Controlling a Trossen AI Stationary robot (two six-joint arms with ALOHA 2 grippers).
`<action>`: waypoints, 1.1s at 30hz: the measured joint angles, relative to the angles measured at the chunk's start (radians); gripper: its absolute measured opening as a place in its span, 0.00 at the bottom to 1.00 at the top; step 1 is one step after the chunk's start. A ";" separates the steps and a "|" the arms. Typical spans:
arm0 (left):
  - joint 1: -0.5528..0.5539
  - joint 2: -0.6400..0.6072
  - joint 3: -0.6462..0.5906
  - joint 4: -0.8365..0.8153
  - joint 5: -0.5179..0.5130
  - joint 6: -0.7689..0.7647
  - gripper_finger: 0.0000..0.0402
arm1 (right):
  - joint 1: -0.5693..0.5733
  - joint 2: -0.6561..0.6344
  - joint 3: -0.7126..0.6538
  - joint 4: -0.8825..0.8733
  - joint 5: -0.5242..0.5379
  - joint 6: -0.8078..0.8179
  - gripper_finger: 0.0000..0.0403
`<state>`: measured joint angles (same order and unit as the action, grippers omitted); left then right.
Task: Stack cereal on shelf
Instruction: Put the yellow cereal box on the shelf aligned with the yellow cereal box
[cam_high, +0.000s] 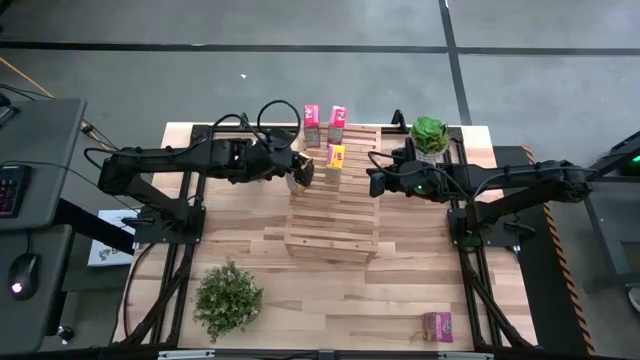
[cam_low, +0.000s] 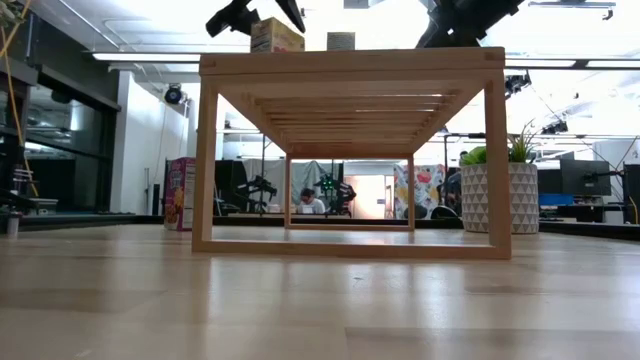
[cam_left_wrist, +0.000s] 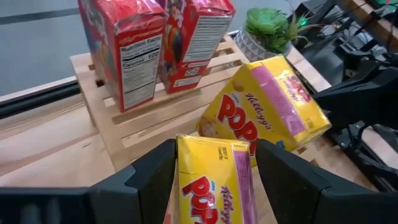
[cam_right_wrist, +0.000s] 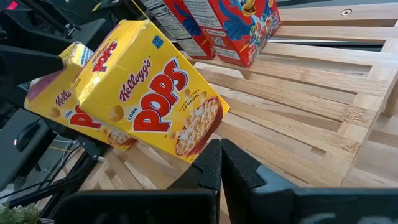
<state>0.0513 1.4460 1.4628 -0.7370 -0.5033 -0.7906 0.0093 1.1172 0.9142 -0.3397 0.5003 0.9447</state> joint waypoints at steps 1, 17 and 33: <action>0.000 0.000 0.000 0.004 0.000 0.000 0.53 | 0.000 0.000 0.000 0.000 0.000 0.000 0.00; 0.008 -0.030 0.000 0.061 -0.007 0.070 0.53 | 0.000 0.000 0.000 -0.001 0.000 0.020 0.00; 0.026 -0.302 -0.001 0.042 -0.142 0.402 0.50 | 0.000 0.000 0.000 -0.011 -0.003 0.021 0.00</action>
<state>0.0776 1.1439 1.4622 -0.6952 -0.6450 -0.3883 0.0097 1.1172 0.9146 -0.3506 0.4976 0.9655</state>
